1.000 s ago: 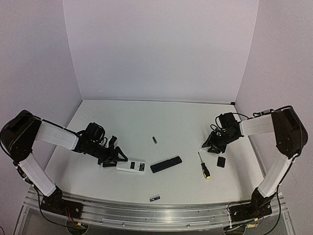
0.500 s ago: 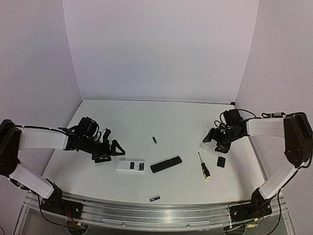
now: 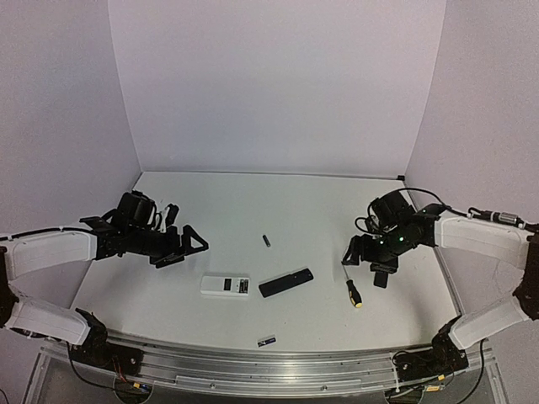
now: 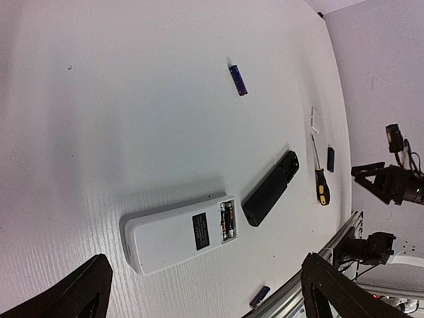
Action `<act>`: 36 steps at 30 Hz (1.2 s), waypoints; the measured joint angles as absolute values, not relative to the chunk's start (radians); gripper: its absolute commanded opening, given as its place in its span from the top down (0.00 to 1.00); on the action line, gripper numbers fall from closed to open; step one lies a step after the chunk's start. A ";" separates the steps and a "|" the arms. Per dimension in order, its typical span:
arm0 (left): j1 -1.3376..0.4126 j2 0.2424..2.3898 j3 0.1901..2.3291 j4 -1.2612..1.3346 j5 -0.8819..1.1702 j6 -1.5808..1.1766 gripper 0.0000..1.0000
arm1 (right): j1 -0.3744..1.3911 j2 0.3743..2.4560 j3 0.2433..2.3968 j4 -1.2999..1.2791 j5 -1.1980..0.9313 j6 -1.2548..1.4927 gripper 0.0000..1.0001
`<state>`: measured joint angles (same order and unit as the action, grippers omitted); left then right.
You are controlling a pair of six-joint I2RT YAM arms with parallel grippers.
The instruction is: Unload the batteries from the remote control
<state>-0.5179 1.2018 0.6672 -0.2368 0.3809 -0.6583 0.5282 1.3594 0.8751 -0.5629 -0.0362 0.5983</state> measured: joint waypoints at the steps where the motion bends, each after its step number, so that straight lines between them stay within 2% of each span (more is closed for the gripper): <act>1: -0.518 1.195 0.667 -0.231 0.380 -0.662 0.00 | 0.560 1.359 0.867 -0.573 -0.025 0.599 0.20; 6: -0.518 1.185 0.656 -0.190 0.372 -0.687 0.00 | 0.645 1.373 0.810 -0.624 0.034 0.585 0.27; 14: -0.518 1.185 0.637 -0.139 0.376 -0.714 0.00 | 0.712 1.510 0.809 -0.640 0.132 0.538 0.36; 19: -0.518 1.185 0.612 -0.096 0.391 -0.734 0.00 | 0.734 1.592 0.812 -0.623 0.166 0.522 0.46; 32: -0.518 1.167 0.579 -0.068 0.401 -0.759 0.01 | 0.748 1.623 0.828 -0.530 0.160 0.518 0.97; 36: -0.518 1.165 0.579 -0.061 0.428 -0.760 0.01 | 0.748 1.584 0.791 -0.510 0.145 0.494 1.00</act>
